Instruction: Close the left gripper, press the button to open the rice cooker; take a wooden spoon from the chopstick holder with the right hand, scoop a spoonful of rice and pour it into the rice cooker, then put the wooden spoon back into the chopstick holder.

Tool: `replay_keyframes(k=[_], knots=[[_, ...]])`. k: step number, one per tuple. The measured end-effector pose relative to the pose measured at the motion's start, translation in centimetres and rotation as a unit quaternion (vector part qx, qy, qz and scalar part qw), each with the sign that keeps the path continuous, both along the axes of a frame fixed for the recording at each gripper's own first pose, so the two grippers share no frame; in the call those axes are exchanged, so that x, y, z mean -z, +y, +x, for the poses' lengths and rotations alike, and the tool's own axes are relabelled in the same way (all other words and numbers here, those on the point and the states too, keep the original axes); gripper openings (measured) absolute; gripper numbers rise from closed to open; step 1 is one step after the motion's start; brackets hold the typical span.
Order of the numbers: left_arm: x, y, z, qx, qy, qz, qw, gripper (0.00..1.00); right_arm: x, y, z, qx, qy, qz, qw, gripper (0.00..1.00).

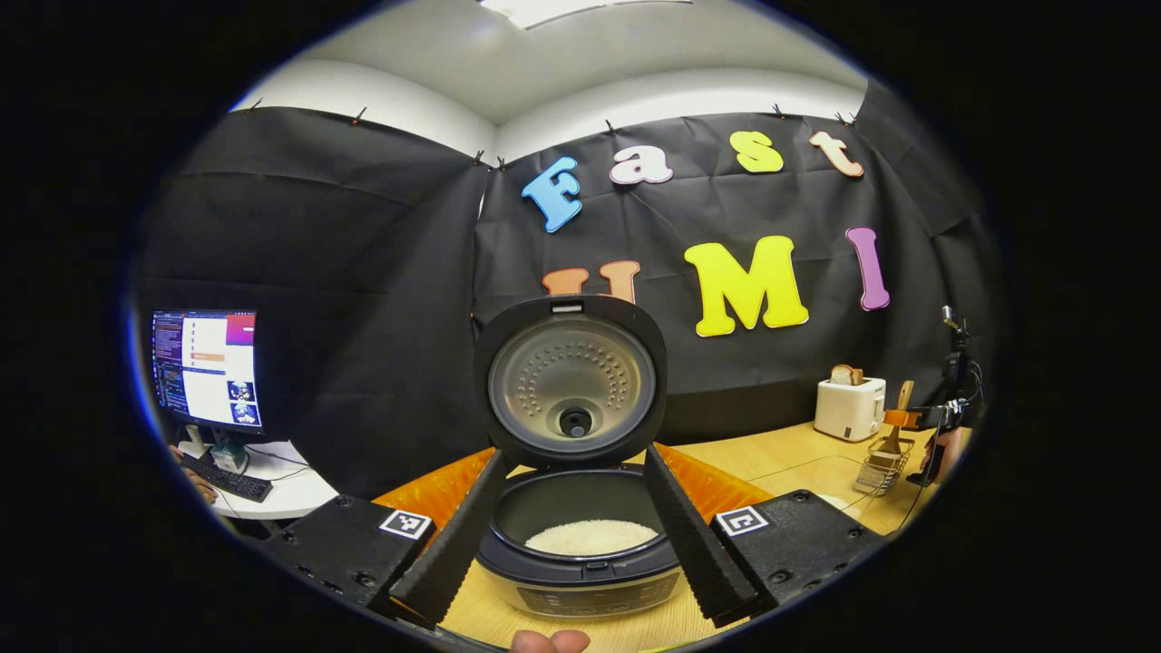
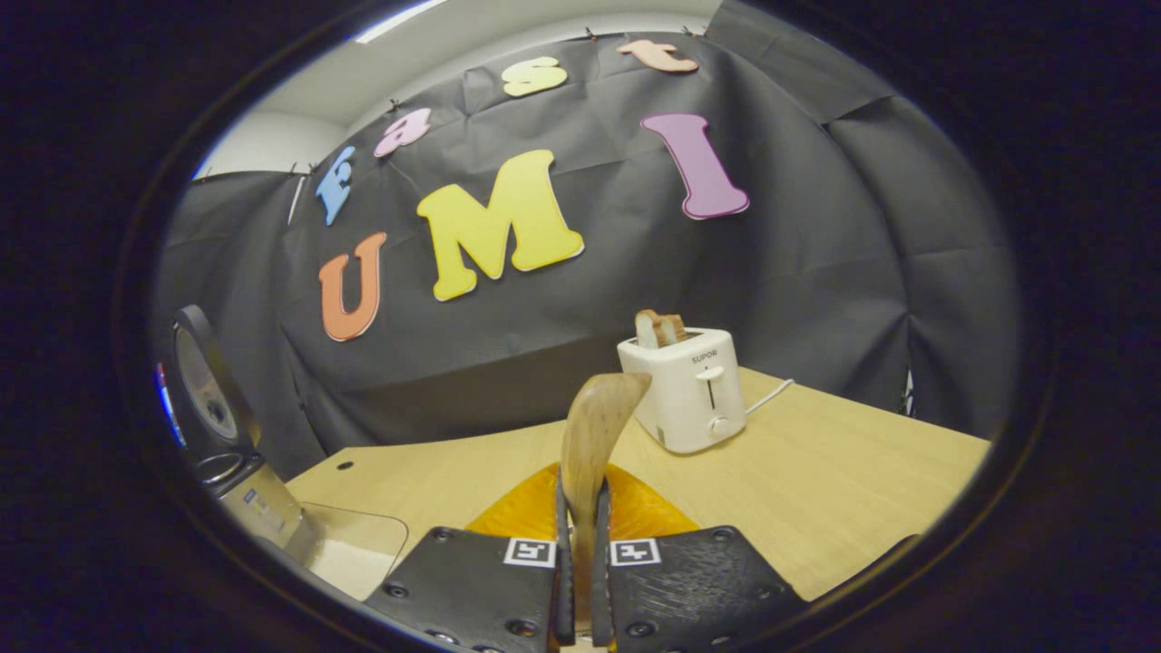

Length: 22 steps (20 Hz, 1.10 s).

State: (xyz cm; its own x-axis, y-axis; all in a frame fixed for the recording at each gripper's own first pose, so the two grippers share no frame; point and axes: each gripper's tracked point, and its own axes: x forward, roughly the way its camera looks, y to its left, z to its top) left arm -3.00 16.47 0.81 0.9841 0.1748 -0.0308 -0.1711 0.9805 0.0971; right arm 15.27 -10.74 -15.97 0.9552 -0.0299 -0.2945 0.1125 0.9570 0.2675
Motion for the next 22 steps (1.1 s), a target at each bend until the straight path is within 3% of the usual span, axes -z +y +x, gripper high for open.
replay_keyframes(k=[2, 3, 4, 5, 8, 9, 10, 11, 12, 14, 16, 17, 19, 21, 22], knots=[[-0.1, 0.1, 0.0, -0.001, -0.001, -0.001, 1.0, 0.98, -0.6, -0.3, -0.2, -0.001, -0.006, 0.001, 1.0, 0.09], [-0.1, 0.0, 0.0, -0.001, -0.001, -0.002, 1.0, 0.98, -0.8, -0.4, -0.2, 0.0, -0.01, 0.002, 1.0, 0.19], [-0.2, 0.0, 0.0, 0.0, -0.001, -0.002, 1.0, 0.98, -1.1, -0.4, -0.4, -0.003, -0.013, 0.004, 1.0, 0.07], [-0.3, -0.1, 0.0, 0.0, -0.003, -0.001, 1.0, 0.98, -1.1, -0.4, -0.4, -0.005, -0.013, 0.003, 1.0, 0.28], [-0.6, -0.5, 0.0, 0.004, -0.009, -0.004, 1.0, 0.98, -1.3, -0.9, -0.5, -0.004, -0.014, 0.0, 1.0, 0.59], [-0.6, -0.4, 0.0, 0.004, -0.009, -0.004, 1.0, 0.98, -1.2, -1.1, -0.6, -0.001, -0.012, 0.0, 1.0, 0.65], [-0.6, -0.4, -0.1, 0.003, -0.008, -0.004, 1.0, 0.98, -1.0, -1.5, -0.6, 0.005, -0.009, 0.001, 1.0, 0.77], [-0.7, -0.4, -0.1, 0.0, -0.009, -0.006, 1.0, 0.98, -0.7, -1.9, -0.6, 0.011, -0.005, 0.003, 1.0, 0.76], [-0.7, -0.5, -0.1, -0.001, -0.01, -0.008, 1.0, 0.98, -0.6, -2.2, -0.7, 0.015, -0.002, 0.004, 1.0, 0.86], [-0.9, -0.9, 0.0, 0.004, -0.013, -0.009, 1.0, 0.98, -0.2, -2.6, -0.9, 0.021, 0.007, 0.006, 1.0, 0.88], [-0.9, -1.1, 0.0, 0.004, -0.013, -0.007, 1.0, 0.98, -0.4, -3.1, -1.1, 0.024, 0.008, 0.013, 1.0, 1.0], [-1.0, -1.2, 0.0, 0.005, -0.014, -0.007, 1.0, 0.98, -0.5, -3.3, -1.3, 0.026, 0.007, 0.015, 1.0, 0.91], [-1.1, -1.7, 0.2, 0.008, -0.019, -0.014, 1.0, 0.98, -0.7, -4.1, -1.7, 0.03, 0.006, 0.009, 0.999, 0.95], [-1.0, -2.9, 0.6, 0.017, -0.02, -0.029, 0.999, 0.98, -0.8, -4.9, -2.5, 0.032, 0.006, -0.002, 0.999, 0.92], [-1.0, -3.6, 0.7, 0.023, -0.017, -0.03, 0.999, 0.98, -1.0, -5.3, -3.0, 0.033, 0.004, -0.007, 0.999, 0.96]])
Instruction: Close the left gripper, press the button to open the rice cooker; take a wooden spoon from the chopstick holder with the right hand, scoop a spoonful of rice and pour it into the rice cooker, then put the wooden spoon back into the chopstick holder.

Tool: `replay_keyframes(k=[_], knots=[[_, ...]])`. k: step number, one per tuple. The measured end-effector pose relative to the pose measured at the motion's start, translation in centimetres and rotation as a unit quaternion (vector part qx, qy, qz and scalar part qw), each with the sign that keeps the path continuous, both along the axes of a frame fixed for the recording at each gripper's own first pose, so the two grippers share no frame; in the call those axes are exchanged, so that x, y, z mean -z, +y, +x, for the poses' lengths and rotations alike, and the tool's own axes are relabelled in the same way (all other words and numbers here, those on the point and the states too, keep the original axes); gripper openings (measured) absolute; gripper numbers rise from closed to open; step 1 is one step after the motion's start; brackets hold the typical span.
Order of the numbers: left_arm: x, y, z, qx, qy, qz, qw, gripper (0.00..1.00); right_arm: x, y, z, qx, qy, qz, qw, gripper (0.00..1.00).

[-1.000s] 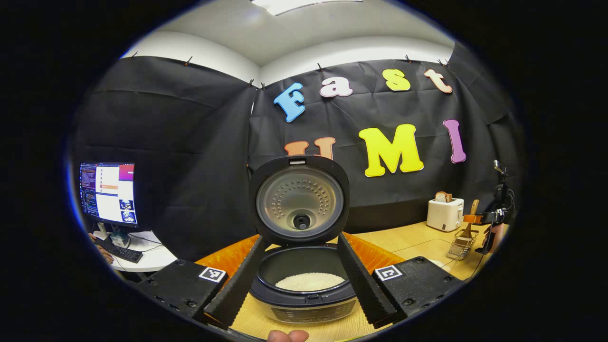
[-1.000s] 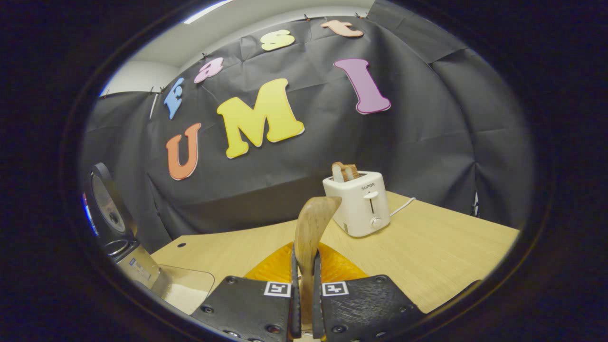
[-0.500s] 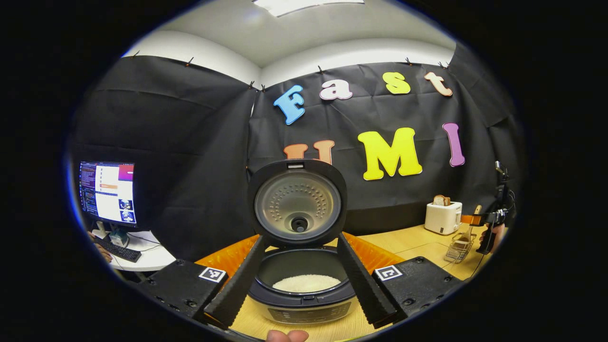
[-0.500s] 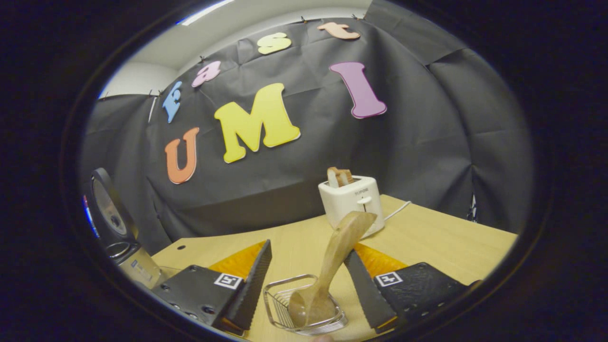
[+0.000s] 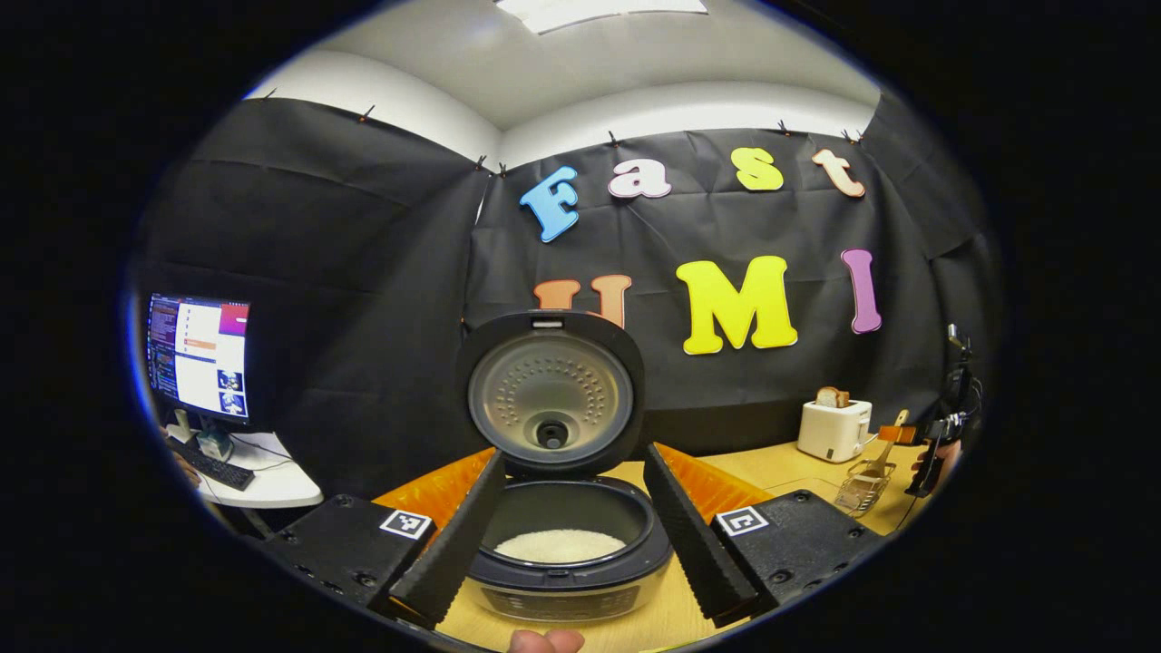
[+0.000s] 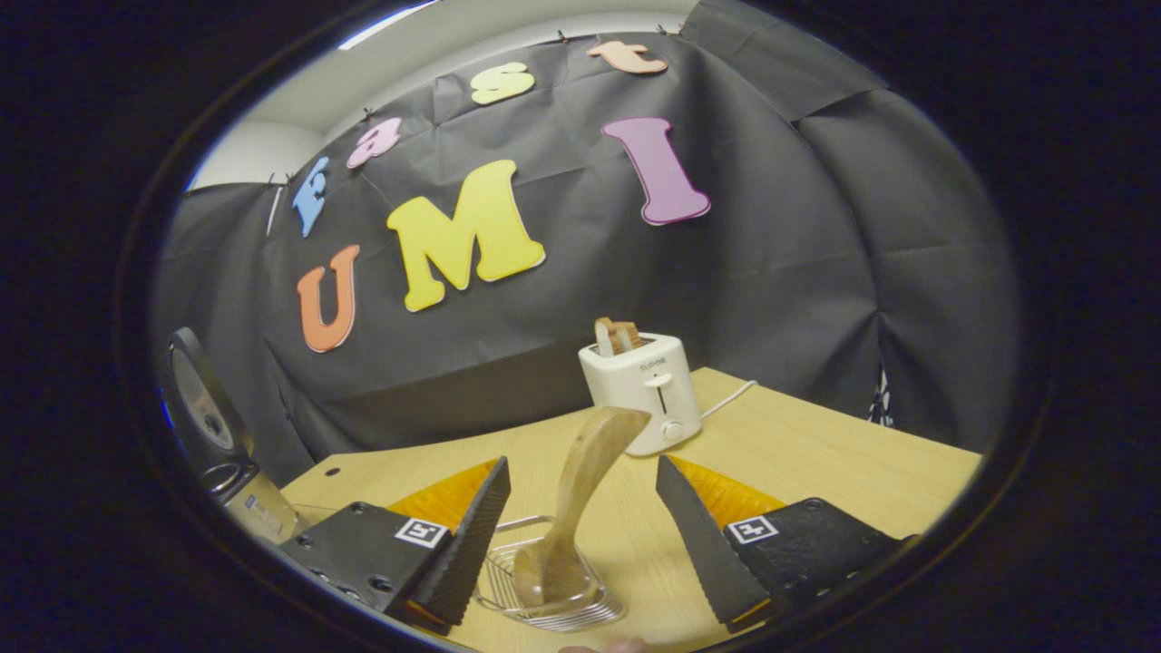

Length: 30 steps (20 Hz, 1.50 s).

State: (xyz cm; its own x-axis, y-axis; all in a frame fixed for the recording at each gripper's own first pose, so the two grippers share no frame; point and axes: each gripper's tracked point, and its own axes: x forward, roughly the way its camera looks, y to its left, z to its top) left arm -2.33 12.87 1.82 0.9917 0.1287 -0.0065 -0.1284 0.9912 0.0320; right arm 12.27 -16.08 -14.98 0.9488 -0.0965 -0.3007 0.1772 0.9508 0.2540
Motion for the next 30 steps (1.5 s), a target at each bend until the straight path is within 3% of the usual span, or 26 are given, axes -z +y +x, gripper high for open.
replay_keyframes(k=[1, 3, 4, 6, 7, 8, 10, 11, 14, 18, 19, 20, 24, 25, 27, 29, 30], knots=[[-0.1, -0.5, -0.2, 0.0, 0.003, 0.004, 1.0, 0.98, -0.4, -0.4, -0.4, 0.0, -0.005, -0.005, 1.0, 1.0], [-1.2, -0.9, -0.6, -0.01, -0.013, 0.022, 1.0, 0.98, -0.9, -1.1, -1.2, 0.001, -0.01, -0.018, 1.0, 0.91], [-1.5, -1.2, -0.6, -0.014, -0.02, 0.022, 0.999, 0.98, -1.3, -1.2, -1.6, -0.003, -0.013, -0.026, 1.0, 0.95], [-1.7, -2.0, -0.3, -0.012, -0.017, 0.012, 1.0, 0.98, -1.9, -1.8, -2.4, -0.003, -0.015, -0.05, 0.999, 0.91], [-2.0, -2.4, 0.1, -0.01, -0.013, 0.011, 1.0, 0.98, -2.7, -1.5, -2.8, -0.01, -0.022, -0.056, 0.998, 0.96], [-2.4, -2.7, 0.3, -0.01, -0.007, 0.013, 1.0, 0.98, -3.5, -1.1, -3.2, -0.018, -0.031, -0.062, 0.997, 0.91], [-3.8, -2.6, 0.8, -0.011, -0.006, 0.021, 1.0, 0.98, -4.3, -0.8, -3.9, -0.028, -0.043, -0.077, 0.996, 0.92], [-4.3, -3.0, 1.3, -0.004, -0.007, 0.023, 1.0, 0.98, -4.6, -0.7, -4.3, -0.034, -0.049, -0.083, 0.995, 0.96], [-6.0, -4.3, 2.5, 0.02, 0.001, 0.016, 1.0, 0.98, -5.9, -0.8, -5.5, -0.046, -0.064, -0.095, 0.992, 0.91], [-8.7, -4.0, 4.9, 0.029, 0.014, 0.04, 0.999, 0.97, -7.2, -1.2, -7.0, -0.059, -0.08, -0.099, 0.99, 0.96], [-9.0, -3.9, 5.5, 0.031, 0.02, 0.044, 0.998, 0.97, -7.4, -1.5, -7.3, -0.057, -0.083, -0.098, 0.99, 0.91], [-9.4, -3.8, 6.1, 0.033, 0.024, 0.042, 0.998, 0.97, -7.3, -1.5, -7.5, -0.058, -0.084, -0.095, 0.99, 0.95], [-12.3, -2.5, 8.4, 0.028, 0.028, 0.023, 0.999, 0.97, -7.4, -1.3, -8.6, -0.077, -0.08, -0.082, 0.99, 0.95], [-12.8, -1.9, 9.0, 0.025, 0.029, 0.021, 0.999, 0.97, -7.4, -1.6, -8.7, -0.077, -0.082, -0.084, 0.99, 1.0], [-13.8, -0.3, 10.2, 0.012, 0.037, 0.023, 0.999, 0.97, -7.5, -1.7, -9.1, -0.078, -0.087, -0.083, 0.99, 0.91], [-14.5, 0.8, 11.9, 0.005, 0.041, 0.021, 0.999, 0.97, -7.7, -1.5, -9.2, -0.079, -0.092, -0.074, 0.99, 1.0], [-14.5, 1.4, 12.8, 0.0, 0.05, 0.015, 0.999, 0.97, -7.8, -1.3, -9.2, -0.082, -0.093, -0.07, 0.99, 1.0]])
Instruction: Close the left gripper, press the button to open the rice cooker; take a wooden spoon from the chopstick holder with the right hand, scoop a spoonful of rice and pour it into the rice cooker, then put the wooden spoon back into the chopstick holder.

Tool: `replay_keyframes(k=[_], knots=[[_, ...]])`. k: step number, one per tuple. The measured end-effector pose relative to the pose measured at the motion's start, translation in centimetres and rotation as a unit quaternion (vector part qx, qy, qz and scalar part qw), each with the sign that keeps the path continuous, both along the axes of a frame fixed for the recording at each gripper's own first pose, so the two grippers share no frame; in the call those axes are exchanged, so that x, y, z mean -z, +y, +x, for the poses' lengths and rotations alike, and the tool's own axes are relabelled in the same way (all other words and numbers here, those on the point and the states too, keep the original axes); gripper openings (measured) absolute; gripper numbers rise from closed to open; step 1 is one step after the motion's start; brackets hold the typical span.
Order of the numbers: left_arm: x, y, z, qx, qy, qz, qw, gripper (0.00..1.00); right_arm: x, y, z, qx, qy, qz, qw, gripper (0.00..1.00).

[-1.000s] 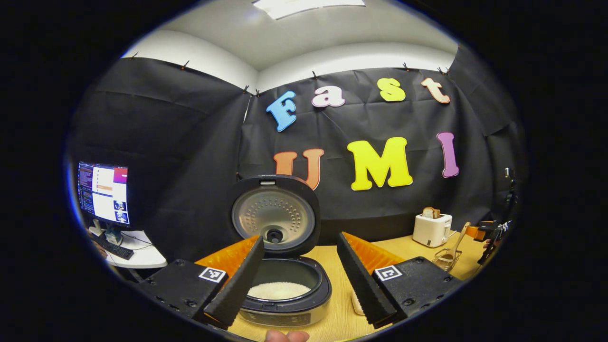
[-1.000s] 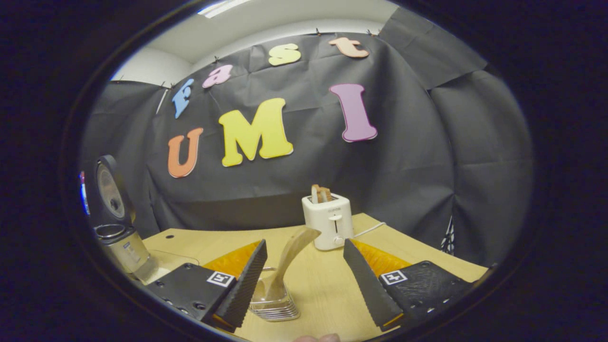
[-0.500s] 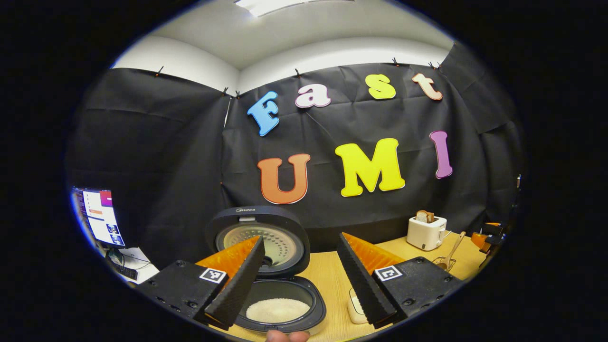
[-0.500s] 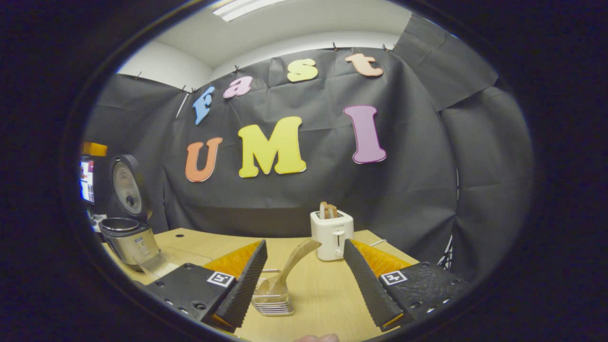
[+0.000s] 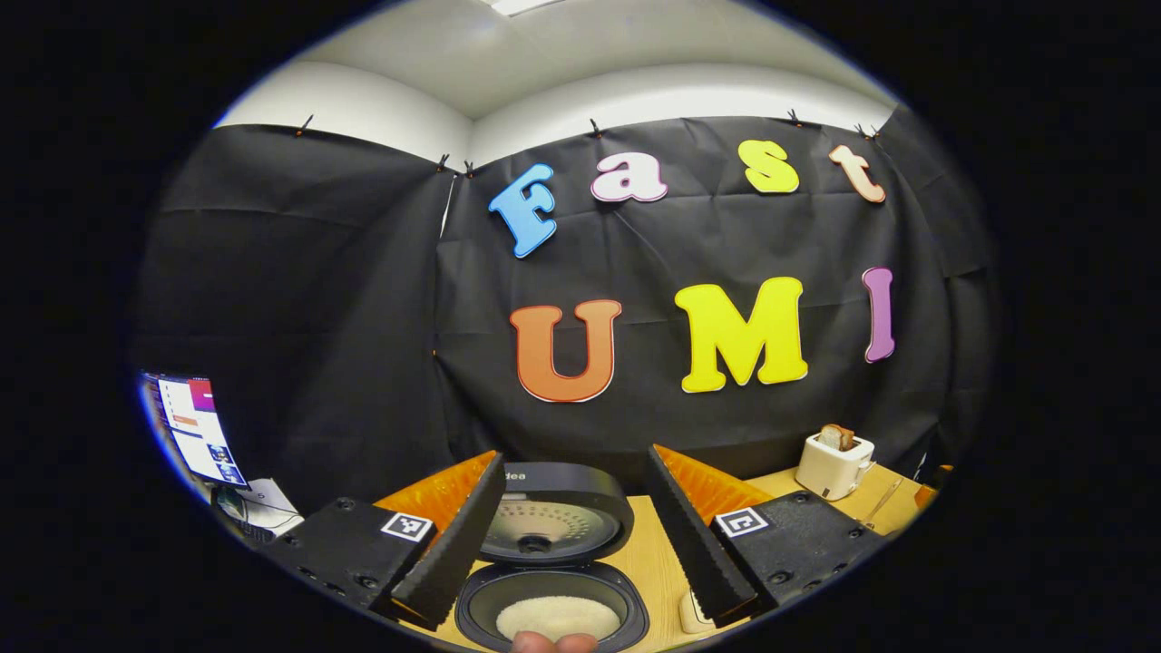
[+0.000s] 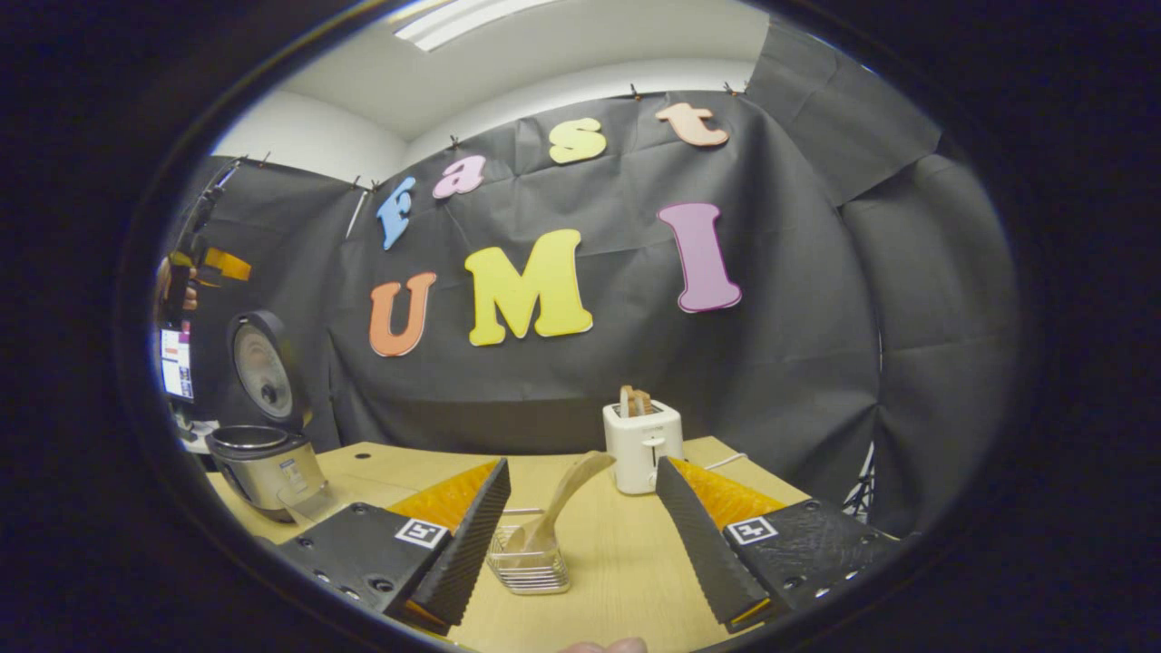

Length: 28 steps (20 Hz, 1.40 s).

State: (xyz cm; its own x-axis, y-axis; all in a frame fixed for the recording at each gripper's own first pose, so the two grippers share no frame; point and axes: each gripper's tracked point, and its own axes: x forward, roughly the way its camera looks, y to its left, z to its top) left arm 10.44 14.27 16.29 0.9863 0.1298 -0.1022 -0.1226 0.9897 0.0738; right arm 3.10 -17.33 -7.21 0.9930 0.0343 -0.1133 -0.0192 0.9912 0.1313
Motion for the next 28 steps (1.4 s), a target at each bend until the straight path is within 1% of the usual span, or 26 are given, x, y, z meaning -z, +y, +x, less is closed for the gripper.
replay_keyframes(k=[1, 2, 3, 4, 5, 6, 7, 8, 9, 11, 12, 13, 14, 16, 17, 18, 20, 22, 26, 27, 28], knots=[[0.1, 0.6, 0.8, -0.005, 0.011, -0.004, 1.0, 1.0, 0.2, 0.2, 0.2, -0.003, 0.001, 0.001, 1.0, 1.0], [0.4, 1.1, 1.7, -0.007, 0.025, -0.009, 1.0, 0.97, 0.4, 0.5, 0.2, -0.006, 0.002, 0.0, 1.0, 0.95], [0.8, 1.8, 2.7, -0.01, 0.038, -0.018, 0.999, 0.97, 0.4, 0.8, 0.3, -0.009, 0.001, -0.002, 1.0, 0.95], [1.0, 2.3, 3.6, -0.014, 0.046, -0.025, 0.999, 0.97, 0.4, 1.1, 0.2, -0.013, 0.0, -0.004, 1.0, 1.0], [1.3, 2.9, 4.4, -0.017, 0.057, -0.033, 0.998, 0.97, 0.4, 1.5, 0.2, -0.018, -0.002, -0.005, 1.0, 0.95], [1.6, 3.4, 5.1, -0.021, 0.067, -0.041, 0.997, 0.97, 0.5, 1.7, 0.2, -0.02, -0.003, -0.005, 1.0, 0.95], [1.9, 3.8, 5.9, -0.024, 0.077, -0.051, 0.995, 0.97, 0.5, 1.9, 0.2, -0.022, -0.005, -0.004, 1.0, 0.91], [2.0, 4.2, 6.5, -0.026, 0.085, -0.056, 0.994, 0.97, 0.7, 2.1, 0.2, -0.025, -0.003, -0.002, 1.0, 0.91], [2.1, 4.6, 7.1, -0.031, 0.09, -0.053, 0.994, 0.98, 0.7, 2.3, 0.2, -0.028, -0.002, 0.002, 1.0, 0.95], [2.5, 5.4, 8.1, -0.04, 0.103, -0.035, 0.993, 0.98, 0.8, 2.6, 0.3, -0.031, 0.0, 0.009, 0.999, 0.96], [3.2, 5.7, 8.4, -0.046, 0.115, -0.033, 0.992, 0.97, 0.9, 2.7, 0.3, -0.031, 0.001, 0.01, 0.999, 0.92], [3.7, 5.8, 8.5, -0.049, 0.122, -0.033, 0.991, 0.98, 1.1, 3.0, 0.3, -0.033, 0.006, 0.009, 0.999, 1.0], [3.8, 6.2, 8.8, -0.056, 0.124, -0.028, 0.99, 0.98, 1.3, 3.1, 0.2, -0.037, 0.011, 0.007, 0.999, 0.95], [4.3, 6.5, 9.2, -0.058, 0.131, -0.028, 0.989, 0.98, 1.0, 3.1, -0.1, -0.037, 0.009, 0.0, 0.999, 0.95], [4.6, 6.3, 9.3, -0.057, 0.137, -0.028, 0.988, 0.98, 0.7, 3.0, -0.2, -0.034, 0.005, -0.002, 0.999, 0.91], [4.9, 6.4, 9.4, -0.058, 0.143, -0.029, 0.988, 0.98, 0.6, 3.0, -0.2, -0.033, 0.002, 0.001, 0.999, 0.95], [5.4, 6.8, 9.4, -0.063, 0.153, -0.028, 0.986, 0.98, 0.6, 3.8, -0.3, -0.043, 0.003, 0.009, 0.999, 0.95], [5.9, 6.7, 9.4, -0.061, 0.16, -0.032, 0.985, 0.98, 0.8, 4.3, -0.2, -0.05, 0.01, 0.0, 0.999, 0.95], [6.0, 6.6, 9.3, -0.054, 0.161, -0.026, 0.985, 0.98, 0.2, 5.4, -0.7, -0.056, 0.004, -0.01, 0.998, 0.95], [6.1, 6.6, 9.3, -0.054, 0.164, -0.027, 0.985, 0.98, 0.2, 5.6, -0.8, -0.058, 0.004, -0.011, 0.998, 1.0], [6.1, 6.5, 9.2, -0.053, 0.163, -0.027, 0.985, 0.98, 0.3, 5.8, -0.9, -0.06, 0.005, -0.012, 0.998, 1.0]])
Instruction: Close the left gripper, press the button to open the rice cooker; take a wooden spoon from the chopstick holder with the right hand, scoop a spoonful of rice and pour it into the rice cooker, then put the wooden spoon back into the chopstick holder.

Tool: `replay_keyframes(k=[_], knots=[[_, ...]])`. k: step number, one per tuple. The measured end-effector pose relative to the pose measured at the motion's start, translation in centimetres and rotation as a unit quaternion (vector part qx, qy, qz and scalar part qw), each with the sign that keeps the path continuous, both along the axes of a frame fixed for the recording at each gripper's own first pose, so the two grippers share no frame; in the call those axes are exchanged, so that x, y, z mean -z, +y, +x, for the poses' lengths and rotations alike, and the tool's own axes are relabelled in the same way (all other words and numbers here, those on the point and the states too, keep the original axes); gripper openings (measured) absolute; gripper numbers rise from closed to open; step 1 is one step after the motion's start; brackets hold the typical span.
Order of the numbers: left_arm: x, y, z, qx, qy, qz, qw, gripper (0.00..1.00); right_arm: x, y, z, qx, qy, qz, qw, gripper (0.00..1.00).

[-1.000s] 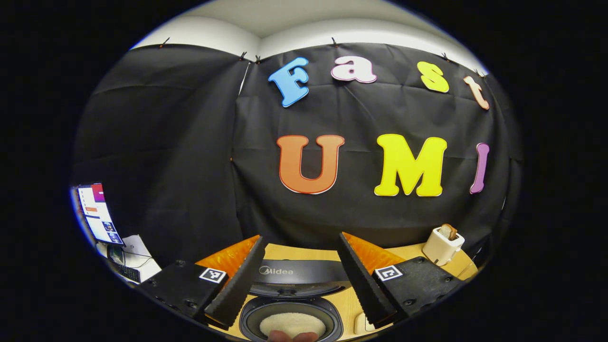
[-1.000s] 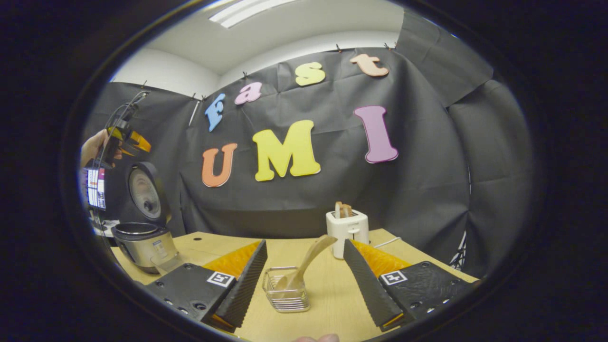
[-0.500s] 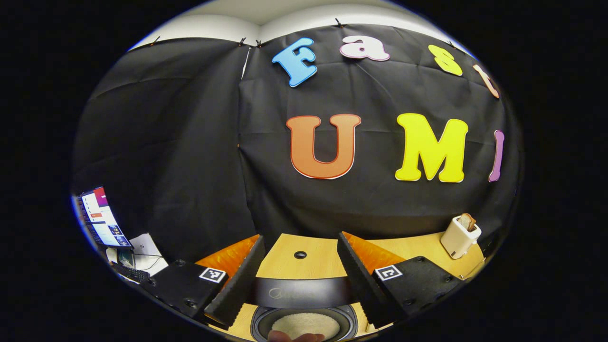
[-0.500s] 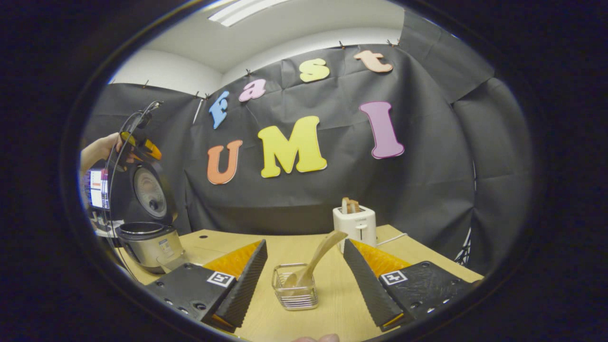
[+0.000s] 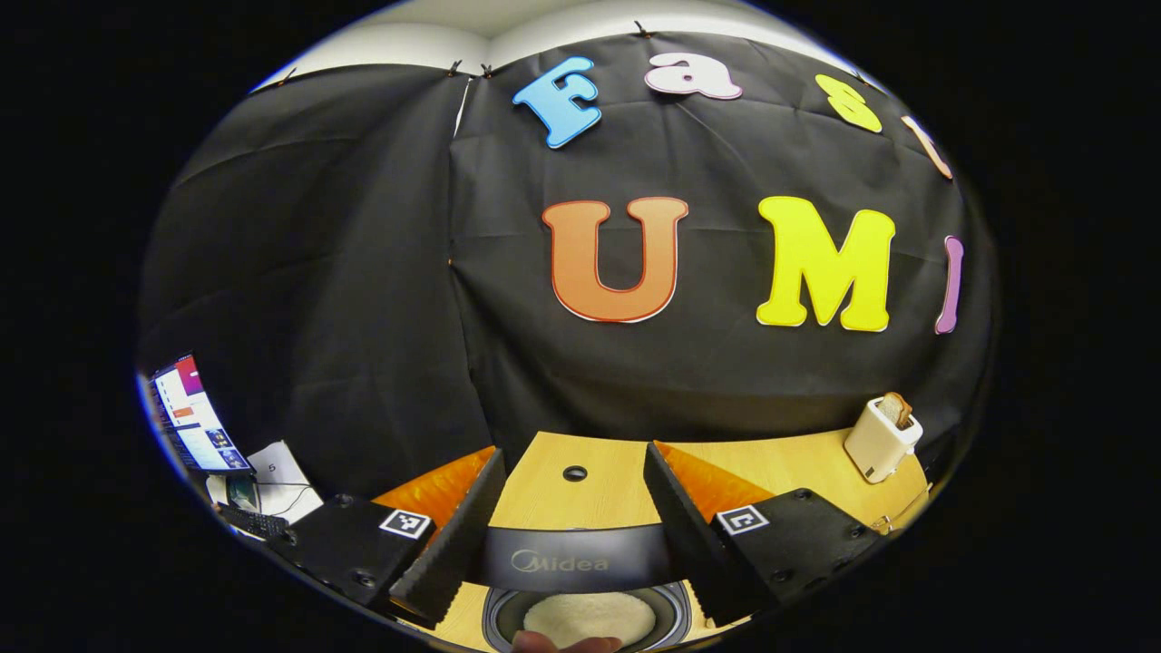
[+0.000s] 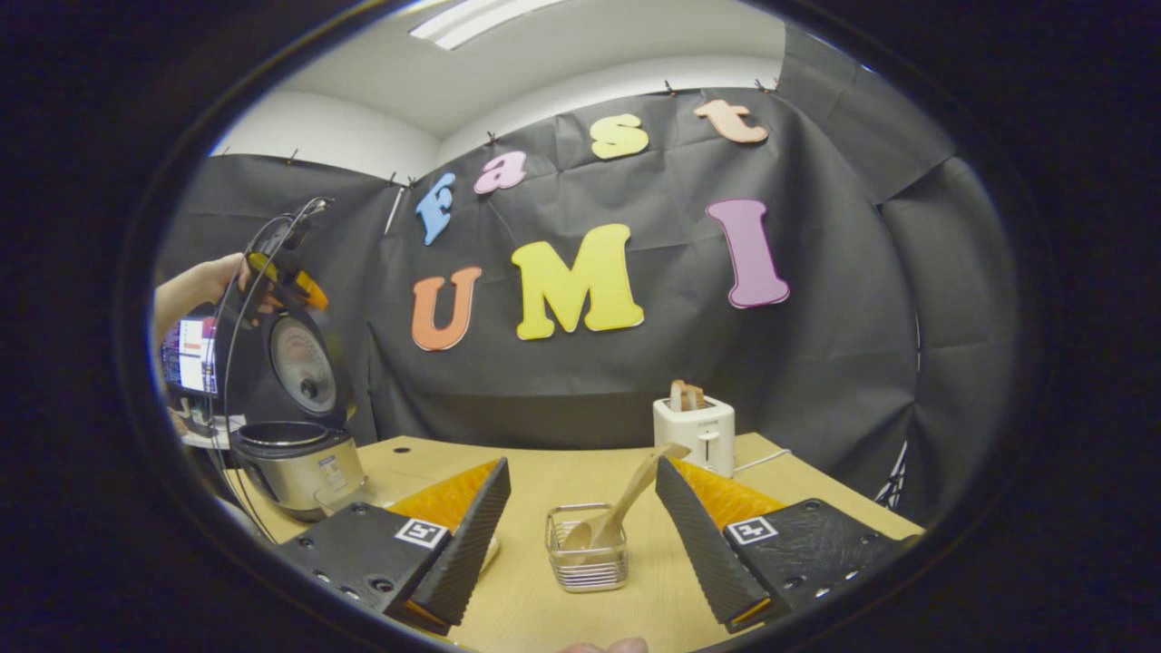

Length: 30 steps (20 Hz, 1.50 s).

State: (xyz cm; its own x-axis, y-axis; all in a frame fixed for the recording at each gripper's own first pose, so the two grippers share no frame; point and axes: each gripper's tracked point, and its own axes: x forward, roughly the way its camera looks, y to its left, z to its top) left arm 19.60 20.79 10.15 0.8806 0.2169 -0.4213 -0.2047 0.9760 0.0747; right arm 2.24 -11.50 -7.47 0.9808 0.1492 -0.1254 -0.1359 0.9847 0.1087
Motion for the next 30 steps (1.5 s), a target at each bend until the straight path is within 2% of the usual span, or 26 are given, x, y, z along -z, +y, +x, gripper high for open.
replay_keyframes(k=[1, 2, 3, 4, 5, 6, 7, 8, 9, 10, 11, 12, 13, 17, 20, 22, 28, 29, 30], knots=[[0.0, 0.0, -0.2, 0.0, 0.0, -0.001, 1.0, 0.99, -0.1, 0.2, -0.1, -0.001, 0.0, -0.001, 1.0, 1.0], [0.0, -0.1, -0.5, 0.0, 0.0, 0.0, 1.0, 0.98, -0.1, 0.3, -0.1, -0.003, 0.0, -0.001, 1.0, 0.95], [0.2, -0.2, -0.9, 0.001, 0.002, 0.002, 1.0, 0.99, -0.2, 0.5, -0.1, -0.006, 0.0, 0.001, 1.0, 1.0], [0.2, -0.4, -1.5, 0.003, 0.003, 0.004, 1.0, 0.98, -0.1, 0.8, -0.2, -0.009, 0.0, 0.003, 1.0, 1.0], [0.4, -0.5, -2.0, 0.003, 0.005, 0.003, 1.0, 0.99, 0.0, 1.1, -0.3, -0.013, 0.002, 0.006, 1.0, 0.95], [0.6, -0.6, -2.6, 0.004, 0.005, 0.001, 1.0, 0.99, 0.3, 1.4, -0.3, -0.017, 0.006, 0.008, 1.0, 0.95], [0.8, -0.8, -3.2, 0.004, 0.005, -0.001, 1.0, 0.99, 0.5, 1.8, -0.5, -0.023, 0.01, 0.011, 1.0, 1.0], [0.9, -1.0, -4.0, 0.007, 0.004, -0.001, 1.0, 0.99, 0.6, 2.3, -0.6, -0.029, 0.013, 0.014, 0.999, 0.91], [1.2, -1.3, -4.7, 0.008, 0.002, -0.002, 1.0, 0.99, 0.5, 2.6, -0.8, -0.032, 0.013, 0.013, 0.999, 0.95], [1.4, -1.5, -5.4, 0.008, -0.002, -0.001, 1.0, 0.99, 0.3, 2.7, -1.0, -0.034, 0.01, 0.011, 0.999, 0.91], [1.7, -1.6, -6.1, 0.01, -0.005, 0.0, 1.0, 0.99, 0.0, 2.9, -1.2, -0.036, 0.007, 0.008, 0.999, 0.96], [2.0, -1.8, -6.9, 0.011, -0.008, 0.0, 1.0, 0.99, -0.1, 3.1, -1.4, -0.037, 0.004, 0.007, 0.999, 0.96], [2.5, -2.1, -7.7, 0.011, -0.012, -0.001, 1.0, 0.98, -0.3, 3.2, -1.6, -0.039, 0.002, 0.008, 0.999, 0.92], [4.3, -2.8, -10.6, 0.01, -0.024, -0.001, 1.0, 0.99, -0.7, 3.7, -2.3, -0.044, -0.002, 0.009, 0.999, 0.91], [5.6, -3.3, -12.4, 0.005, -0.037, 0.0, 0.999, 0.99, -1.2, 4.1, -2.9, -0.049, -0.007, 0.01, 0.999, 1.0], [6.5, -3.6, -13.3, 0.002, -0.046, 0.001, 0.999, 0.98, -1.6, 4.1, -3.2, -0.049, -0.014, 0.007, 0.999, 0.95], [8.5, -4.1, -15.1, -0.001, -0.055, 0.008, 0.998, 0.98, -1.7, 4.0, -3.7, -0.049, -0.018, 0.012, 0.999, 0.96], [9.2, -4.2, -15.5, 0.0, -0.053, 0.008, 0.999, 0.98, -1.6, 3.9, -3.8, -0.048, -0.018, 0.011, 0.999, 1.0], [10.0, -4.3, -15.9, 0.0, -0.05, 0.005, 0.999, 0.98, -1.4, 3.8, -4.0, -0.047, -0.017, 0.009, 0.999, 0.95]])
